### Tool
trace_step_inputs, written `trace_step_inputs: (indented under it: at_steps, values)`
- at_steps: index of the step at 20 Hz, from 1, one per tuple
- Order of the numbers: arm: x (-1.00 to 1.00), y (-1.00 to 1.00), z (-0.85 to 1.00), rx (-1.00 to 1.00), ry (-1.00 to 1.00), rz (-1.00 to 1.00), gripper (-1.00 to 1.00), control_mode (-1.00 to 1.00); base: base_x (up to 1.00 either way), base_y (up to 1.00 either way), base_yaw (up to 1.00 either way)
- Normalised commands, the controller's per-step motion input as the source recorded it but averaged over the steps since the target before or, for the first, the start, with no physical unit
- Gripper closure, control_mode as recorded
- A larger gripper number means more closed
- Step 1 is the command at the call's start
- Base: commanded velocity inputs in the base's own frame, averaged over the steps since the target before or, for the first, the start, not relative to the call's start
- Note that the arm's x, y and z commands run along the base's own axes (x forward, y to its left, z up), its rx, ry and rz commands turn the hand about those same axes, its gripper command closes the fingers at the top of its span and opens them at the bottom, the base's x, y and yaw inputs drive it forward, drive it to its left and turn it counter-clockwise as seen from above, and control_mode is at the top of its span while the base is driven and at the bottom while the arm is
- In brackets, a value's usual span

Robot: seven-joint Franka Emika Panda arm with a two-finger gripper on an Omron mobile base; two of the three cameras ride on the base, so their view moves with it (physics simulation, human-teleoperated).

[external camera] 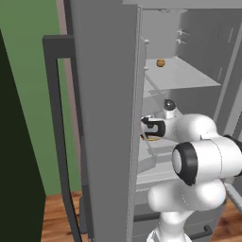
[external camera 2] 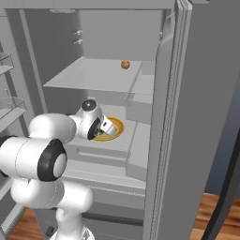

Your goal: Retrieve the fish from the fridge and place it on the saucepan with marinade on the stove.

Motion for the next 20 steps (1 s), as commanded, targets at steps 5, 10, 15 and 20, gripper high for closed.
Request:
trace_step_inputs:
  at_steps: [5,10,15,20]
  values:
    - [0.14,0.0,-0.17,0.0,0.0,0.0,-1.0,-1.0,0.0,0.0,0.0]
    - [0.24,0.0,-0.03,0.0,0.0,0.0,-1.0,-1.0,0.0,0.0,0.0]
    - [0.22,0.0,0.0,0.0,0.0,0.0,-1.0,-1.0,0.0,0.0,0.0]
    - [0.02,-0.02,0.0,0.0,-0.02,0.0,-1.0,-1.0,0.0,0.0,0.0]
